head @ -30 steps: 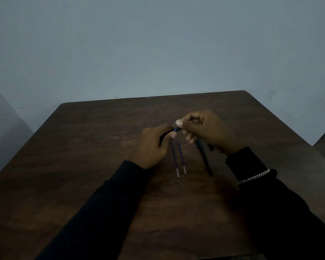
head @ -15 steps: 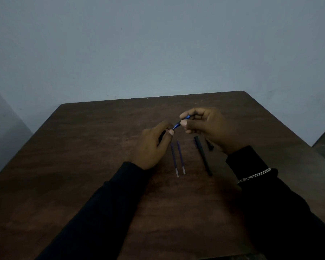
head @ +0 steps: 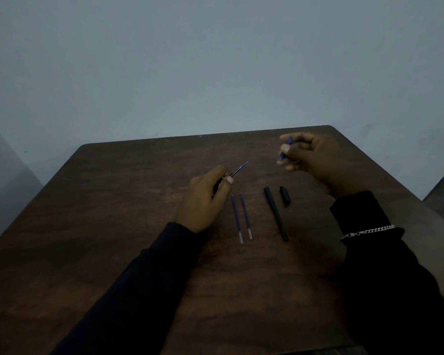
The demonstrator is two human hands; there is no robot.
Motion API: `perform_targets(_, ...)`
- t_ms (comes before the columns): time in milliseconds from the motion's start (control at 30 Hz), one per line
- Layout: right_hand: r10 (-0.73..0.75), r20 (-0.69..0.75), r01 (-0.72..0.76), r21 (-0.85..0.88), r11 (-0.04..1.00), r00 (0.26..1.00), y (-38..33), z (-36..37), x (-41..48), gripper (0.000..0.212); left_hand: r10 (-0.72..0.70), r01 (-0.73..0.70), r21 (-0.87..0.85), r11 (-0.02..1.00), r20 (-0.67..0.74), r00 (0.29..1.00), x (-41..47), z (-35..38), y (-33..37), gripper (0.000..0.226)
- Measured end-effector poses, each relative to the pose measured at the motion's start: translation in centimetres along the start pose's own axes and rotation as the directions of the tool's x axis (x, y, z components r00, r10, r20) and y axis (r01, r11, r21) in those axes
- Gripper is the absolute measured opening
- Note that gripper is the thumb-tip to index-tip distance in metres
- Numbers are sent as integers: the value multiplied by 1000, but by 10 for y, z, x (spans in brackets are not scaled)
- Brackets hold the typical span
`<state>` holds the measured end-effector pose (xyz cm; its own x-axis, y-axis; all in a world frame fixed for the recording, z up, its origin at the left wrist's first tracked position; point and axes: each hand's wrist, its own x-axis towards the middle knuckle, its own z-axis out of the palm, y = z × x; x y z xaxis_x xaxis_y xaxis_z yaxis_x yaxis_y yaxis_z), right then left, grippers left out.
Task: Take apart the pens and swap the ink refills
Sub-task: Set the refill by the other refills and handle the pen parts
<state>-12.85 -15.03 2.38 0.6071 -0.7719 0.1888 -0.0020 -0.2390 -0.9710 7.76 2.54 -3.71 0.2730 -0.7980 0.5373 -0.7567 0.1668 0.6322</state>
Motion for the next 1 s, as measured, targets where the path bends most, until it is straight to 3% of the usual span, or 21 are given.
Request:
perform_targets(133, 117, -114, -156, -455, 876, 987, 15, -15, 6, 27, 1, -1, 5, 1000, 0, 1000, 0, 0, -1, 25)
perform_targets(300, 290, -105, -284, -665, 690, 951, 26, -19, 10, 19, -1, 1, 15, 1000, 1, 1000, 0, 0, 0, 29)
perform_targets(533, 446, -123, -396, -701, 593, 886, 24, -12, 10, 19, -10, 10, 17, 1000, 18, 1000, 0, -1, 1, 28)
perform_targets(767, 455, -167, -422, -724, 545, 875, 21, -5, 7, 26, -6, 6, 25, 1000, 6, 1000, 0, -1, 1, 26)
perform_targets(1000, 461, -151, -422, -707, 568, 874, 21, -3, 8, 23, -2, 2, 28, 1000, 6, 1000, 0, 0, 1, 27)
